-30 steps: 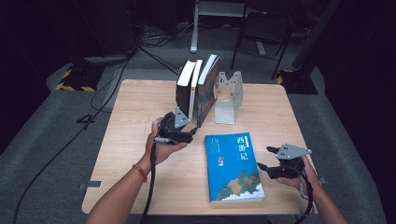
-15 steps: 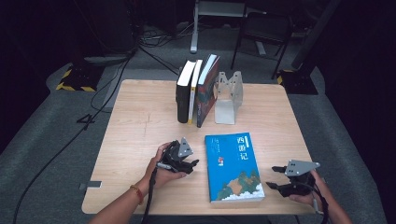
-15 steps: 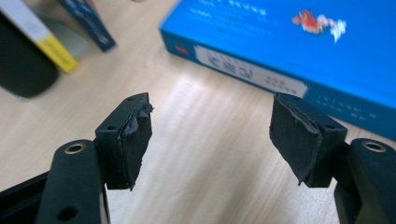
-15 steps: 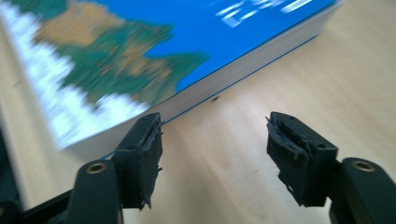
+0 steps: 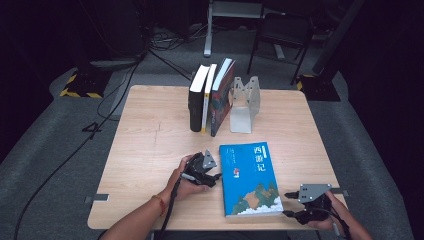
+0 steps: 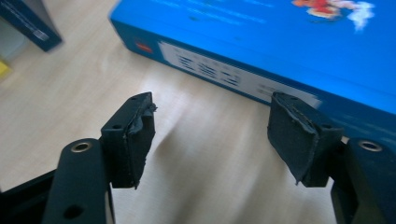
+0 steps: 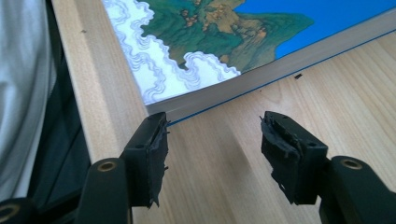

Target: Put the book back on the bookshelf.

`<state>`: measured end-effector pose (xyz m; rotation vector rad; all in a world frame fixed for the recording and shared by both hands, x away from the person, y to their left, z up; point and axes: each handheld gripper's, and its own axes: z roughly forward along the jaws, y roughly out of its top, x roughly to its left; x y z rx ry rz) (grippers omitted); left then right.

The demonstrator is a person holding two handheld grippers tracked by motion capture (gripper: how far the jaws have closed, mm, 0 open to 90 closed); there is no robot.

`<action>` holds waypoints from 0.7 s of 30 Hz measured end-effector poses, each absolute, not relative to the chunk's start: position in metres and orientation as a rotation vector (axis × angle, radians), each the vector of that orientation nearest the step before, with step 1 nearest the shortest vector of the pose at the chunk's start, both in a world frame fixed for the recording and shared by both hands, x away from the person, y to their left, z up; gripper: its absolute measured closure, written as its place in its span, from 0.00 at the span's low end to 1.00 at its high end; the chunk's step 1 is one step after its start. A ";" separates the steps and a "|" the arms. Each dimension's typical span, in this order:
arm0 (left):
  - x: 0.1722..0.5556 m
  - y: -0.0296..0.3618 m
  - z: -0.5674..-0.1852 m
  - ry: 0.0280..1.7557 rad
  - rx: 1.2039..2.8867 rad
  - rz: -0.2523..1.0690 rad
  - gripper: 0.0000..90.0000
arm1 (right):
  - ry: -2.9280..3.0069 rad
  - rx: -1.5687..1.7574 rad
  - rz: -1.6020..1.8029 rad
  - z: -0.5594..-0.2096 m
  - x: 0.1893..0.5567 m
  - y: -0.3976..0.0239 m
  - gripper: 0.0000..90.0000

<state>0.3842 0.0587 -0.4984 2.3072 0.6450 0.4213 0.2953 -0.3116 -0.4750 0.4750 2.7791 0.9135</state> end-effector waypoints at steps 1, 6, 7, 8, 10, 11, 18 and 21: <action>0.388 0.060 -0.499 0.655 2.302 0.413 0.37 | 2.779 0.476 0.919 -0.475 0.296 -0.311 0.46; 0.395 0.060 -0.499 0.679 2.289 0.430 0.38 | 2.755 0.482 0.966 -0.475 0.297 -0.309 0.45; 0.396 0.059 -0.499 0.682 2.289 0.444 0.39 | 2.753 0.483 0.971 -0.475 0.297 -0.309 0.44; 0.397 0.059 -0.499 0.687 2.288 0.449 0.39 | 2.748 0.488 0.974 -0.475 0.297 -0.310 0.43; 0.402 0.057 -0.500 0.702 2.279 0.430 0.39 | 2.739 0.498 0.980 -0.475 0.298 -0.310 0.42; 0.402 0.057 -0.500 0.702 2.279 0.430 0.40 | 2.734 0.505 0.985 -0.475 0.299 -0.311 0.42; 0.417 0.034 -0.499 0.671 2.289 0.442 0.44 | 2.675 0.560 1.032 -0.474 0.302 -0.311 0.40; 0.425 0.031 -0.500 0.676 2.278 0.394 0.44 | 2.650 0.585 1.045 -0.476 0.304 -0.310 0.38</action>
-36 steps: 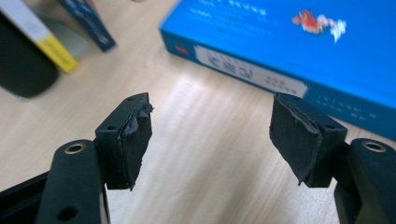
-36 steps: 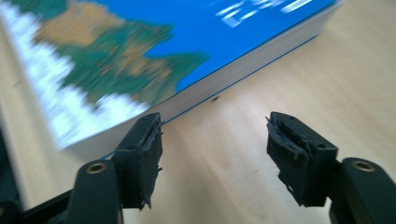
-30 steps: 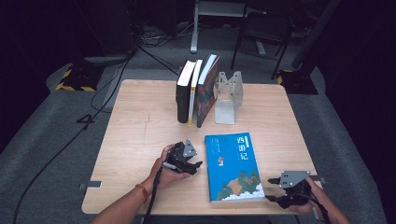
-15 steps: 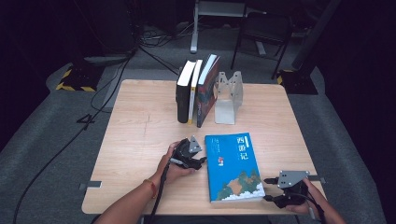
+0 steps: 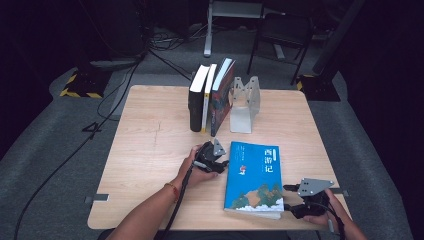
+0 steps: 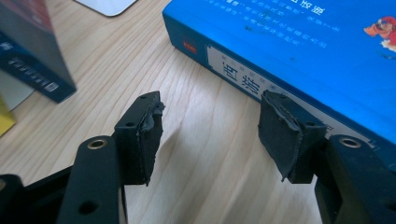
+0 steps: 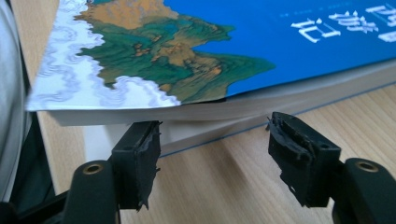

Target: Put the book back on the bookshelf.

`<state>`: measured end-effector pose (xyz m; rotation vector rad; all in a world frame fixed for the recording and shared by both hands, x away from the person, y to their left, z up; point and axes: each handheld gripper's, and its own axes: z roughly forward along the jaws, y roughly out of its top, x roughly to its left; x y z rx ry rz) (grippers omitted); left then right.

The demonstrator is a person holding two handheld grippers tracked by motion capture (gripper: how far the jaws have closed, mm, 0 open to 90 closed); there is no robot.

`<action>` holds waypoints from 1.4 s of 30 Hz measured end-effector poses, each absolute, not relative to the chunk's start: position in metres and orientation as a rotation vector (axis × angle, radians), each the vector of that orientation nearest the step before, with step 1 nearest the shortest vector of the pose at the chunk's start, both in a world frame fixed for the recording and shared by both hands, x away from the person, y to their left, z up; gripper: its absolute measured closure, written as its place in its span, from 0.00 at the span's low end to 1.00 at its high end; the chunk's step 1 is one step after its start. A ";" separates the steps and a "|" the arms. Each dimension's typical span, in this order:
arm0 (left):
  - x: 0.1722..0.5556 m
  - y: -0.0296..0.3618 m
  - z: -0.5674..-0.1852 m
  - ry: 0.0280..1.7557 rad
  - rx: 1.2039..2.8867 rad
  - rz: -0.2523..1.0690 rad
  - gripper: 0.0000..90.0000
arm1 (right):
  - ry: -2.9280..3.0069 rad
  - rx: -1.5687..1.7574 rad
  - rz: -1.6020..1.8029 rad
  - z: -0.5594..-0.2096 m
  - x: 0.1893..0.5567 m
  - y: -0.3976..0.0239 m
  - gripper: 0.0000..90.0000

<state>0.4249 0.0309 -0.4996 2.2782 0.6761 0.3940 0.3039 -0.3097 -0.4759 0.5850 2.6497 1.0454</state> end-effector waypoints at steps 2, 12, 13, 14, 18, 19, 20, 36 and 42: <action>0.426 0.033 -0.500 0.681 2.281 0.369 0.40 | 2.628 0.599 1.072 -0.475 0.305 -0.310 0.37; 0.393 0.054 -0.500 0.642 2.305 0.252 0.33 | 2.553 0.619 1.139 -0.465 0.303 -0.308 0.36; 0.389 0.057 -0.499 0.635 2.309 0.246 0.31 | 2.544 0.622 1.143 -0.464 0.303 -0.308 0.36; 0.383 0.062 -0.497 0.632 2.308 0.233 0.31 | 2.534 0.620 1.151 -0.463 0.303 -0.308 0.36; 0.370 0.074 -0.492 0.622 2.285 0.207 0.29 | 2.513 0.632 1.178 -0.459 0.303 -0.307 0.36; 0.364 0.079 -0.492 0.622 2.289 0.202 0.29 | 2.513 0.632 1.181 -0.459 0.303 -0.306 0.36; 0.358 0.084 -0.491 0.613 2.295 0.206 0.27 | 2.504 0.633 1.186 -0.458 0.304 -0.306 0.36; 0.309 0.047 -0.463 0.420 2.203 0.114 0.24 | 2.446 0.654 1.242 -0.448 0.307 -0.298 0.36; 0.298 0.005 -0.470 0.341 2.247 0.099 0.26 | 2.434 0.654 1.251 -0.445 0.309 -0.294 0.35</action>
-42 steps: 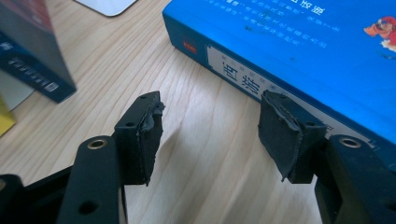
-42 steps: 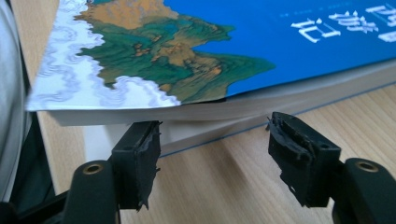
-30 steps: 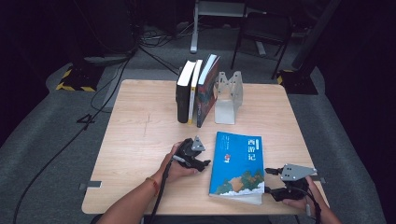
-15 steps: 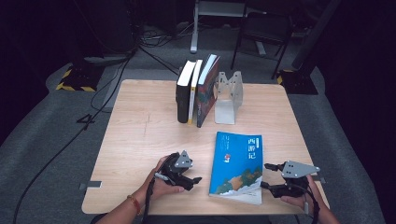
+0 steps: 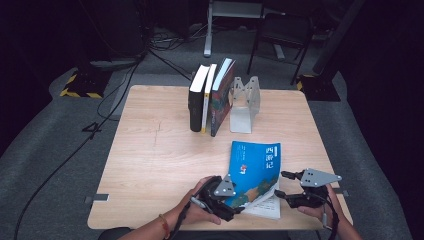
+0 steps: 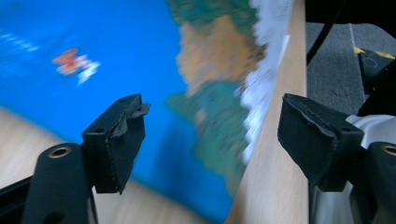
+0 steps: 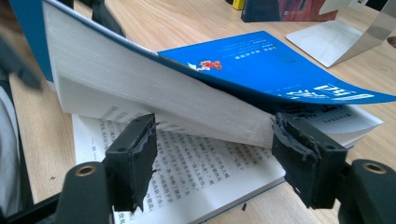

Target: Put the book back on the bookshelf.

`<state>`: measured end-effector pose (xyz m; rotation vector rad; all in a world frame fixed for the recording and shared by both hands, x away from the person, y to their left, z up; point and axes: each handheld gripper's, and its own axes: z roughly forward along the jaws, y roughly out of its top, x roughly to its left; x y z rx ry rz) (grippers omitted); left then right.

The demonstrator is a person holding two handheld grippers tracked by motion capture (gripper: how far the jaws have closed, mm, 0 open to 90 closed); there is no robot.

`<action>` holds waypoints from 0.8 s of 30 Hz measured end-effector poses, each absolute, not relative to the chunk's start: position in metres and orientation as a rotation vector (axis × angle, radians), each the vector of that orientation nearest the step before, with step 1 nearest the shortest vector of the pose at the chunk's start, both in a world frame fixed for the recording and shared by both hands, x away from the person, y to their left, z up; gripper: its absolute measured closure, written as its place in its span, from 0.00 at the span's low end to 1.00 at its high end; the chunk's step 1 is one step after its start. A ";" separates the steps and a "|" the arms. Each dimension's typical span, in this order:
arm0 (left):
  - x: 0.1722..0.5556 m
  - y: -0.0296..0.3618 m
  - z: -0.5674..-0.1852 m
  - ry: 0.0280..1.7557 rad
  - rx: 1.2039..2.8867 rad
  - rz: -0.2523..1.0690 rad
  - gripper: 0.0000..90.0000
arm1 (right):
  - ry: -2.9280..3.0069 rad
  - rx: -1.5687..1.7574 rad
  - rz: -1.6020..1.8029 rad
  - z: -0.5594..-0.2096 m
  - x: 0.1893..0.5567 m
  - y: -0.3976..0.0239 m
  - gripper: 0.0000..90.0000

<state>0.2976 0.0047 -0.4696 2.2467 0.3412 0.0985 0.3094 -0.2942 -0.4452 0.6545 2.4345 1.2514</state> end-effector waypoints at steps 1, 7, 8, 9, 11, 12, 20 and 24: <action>0.296 -0.002 -0.471 0.325 2.252 0.098 0.26 | 2.431 0.656 1.253 -0.445 0.309 -0.294 0.35; 0.292 -0.028 -0.475 0.355 2.238 0.167 0.28 | 2.421 0.657 1.247 -0.444 0.310 -0.291 0.34; 0.292 -0.028 -0.475 0.355 2.238 0.167 0.28 | 2.421 0.654 1.244 -0.444 0.311 -0.291 0.34; 0.293 -0.030 -0.475 0.372 2.225 0.167 0.28 | 2.421 0.654 1.244 -0.444 0.311 -0.291 0.34; 0.293 -0.036 -0.476 0.397 2.230 0.213 0.32 | 2.420 0.658 1.241 -0.444 0.311 -0.291 0.34; 0.293 -0.038 -0.477 0.409 2.232 0.231 0.33 | 2.419 0.662 1.241 -0.444 0.311 -0.291 0.33; 0.295 -0.040 -0.476 0.402 2.211 0.261 0.52 | 2.408 0.671 1.225 -0.444 0.310 -0.289 0.33; 0.294 -0.037 -0.470 0.338 2.217 0.293 0.69 | 2.394 0.690 1.226 -0.444 0.311 -0.290 0.34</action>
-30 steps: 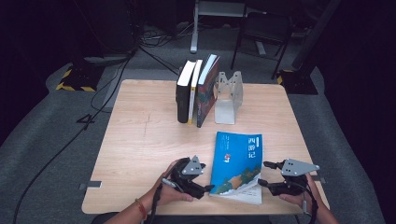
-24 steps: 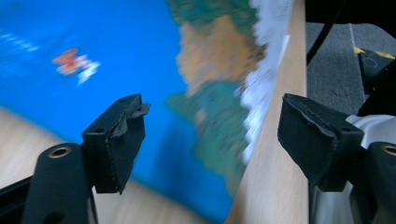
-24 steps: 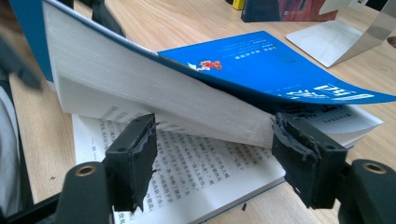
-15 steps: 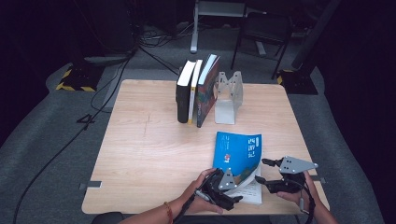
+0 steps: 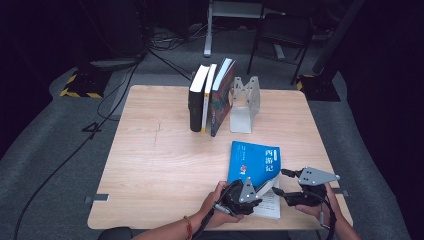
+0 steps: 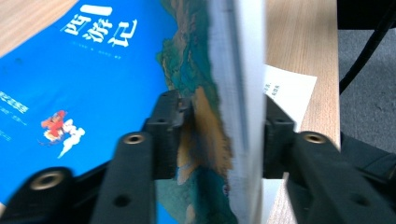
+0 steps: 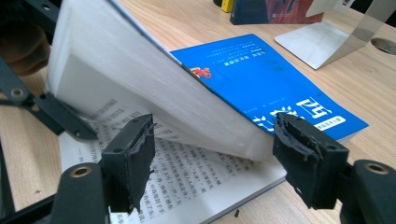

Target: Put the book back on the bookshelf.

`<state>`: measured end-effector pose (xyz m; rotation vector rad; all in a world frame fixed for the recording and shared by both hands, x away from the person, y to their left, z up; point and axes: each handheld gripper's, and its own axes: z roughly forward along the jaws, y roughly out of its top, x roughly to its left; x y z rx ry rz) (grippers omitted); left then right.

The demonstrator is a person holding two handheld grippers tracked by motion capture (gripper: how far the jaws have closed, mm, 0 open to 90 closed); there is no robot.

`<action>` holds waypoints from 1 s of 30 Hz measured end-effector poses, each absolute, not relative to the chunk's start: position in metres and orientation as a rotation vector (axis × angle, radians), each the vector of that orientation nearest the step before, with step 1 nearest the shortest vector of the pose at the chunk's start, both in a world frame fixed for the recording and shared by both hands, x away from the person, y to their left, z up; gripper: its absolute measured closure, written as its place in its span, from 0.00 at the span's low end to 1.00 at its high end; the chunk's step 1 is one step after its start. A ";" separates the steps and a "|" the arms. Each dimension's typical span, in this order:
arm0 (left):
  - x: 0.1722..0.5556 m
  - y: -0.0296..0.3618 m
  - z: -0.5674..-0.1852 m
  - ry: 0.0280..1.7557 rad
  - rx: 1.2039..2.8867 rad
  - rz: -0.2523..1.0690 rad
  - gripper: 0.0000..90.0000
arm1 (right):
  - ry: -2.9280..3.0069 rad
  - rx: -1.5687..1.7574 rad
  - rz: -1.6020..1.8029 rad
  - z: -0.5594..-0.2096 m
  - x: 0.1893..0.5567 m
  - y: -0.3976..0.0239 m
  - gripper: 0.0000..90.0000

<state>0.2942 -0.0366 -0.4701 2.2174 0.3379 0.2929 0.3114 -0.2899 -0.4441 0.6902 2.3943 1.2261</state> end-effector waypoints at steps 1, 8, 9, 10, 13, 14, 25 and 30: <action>0.294 -0.036 -0.469 0.329 2.222 0.305 0.72 | 2.395 0.693 1.225 -0.445 0.312 -0.290 0.33; 0.299 -0.020 -0.467 0.296 2.239 0.304 0.79 | 2.427 0.665 1.223 -0.449 0.313 -0.286 0.32; 0.301 -0.016 -0.467 0.288 2.239 0.301 0.79 | 2.431 0.656 1.218 -0.450 0.313 -0.284 0.33; 0.301 -0.016 -0.467 0.288 2.239 0.301 0.80 | 2.436 0.656 1.213 -0.451 0.314 -0.283 0.33; 0.305 0.000 -0.465 0.267 2.251 0.290 0.81 | 2.444 0.665 1.215 -0.455 0.317 -0.281 0.33; 0.307 0.005 -0.465 0.269 2.252 0.282 0.81 | 2.451 0.656 1.214 -0.456 0.319 -0.279 0.33; 0.322 0.060 -0.463 0.269 2.251 0.274 0.78 | 2.518 0.542 1.162 -0.469 0.340 -0.238 0.32; 0.327 0.076 -0.462 0.317 2.242 0.273 0.76 | 2.509 0.508 1.178 -0.471 0.348 -0.228 0.40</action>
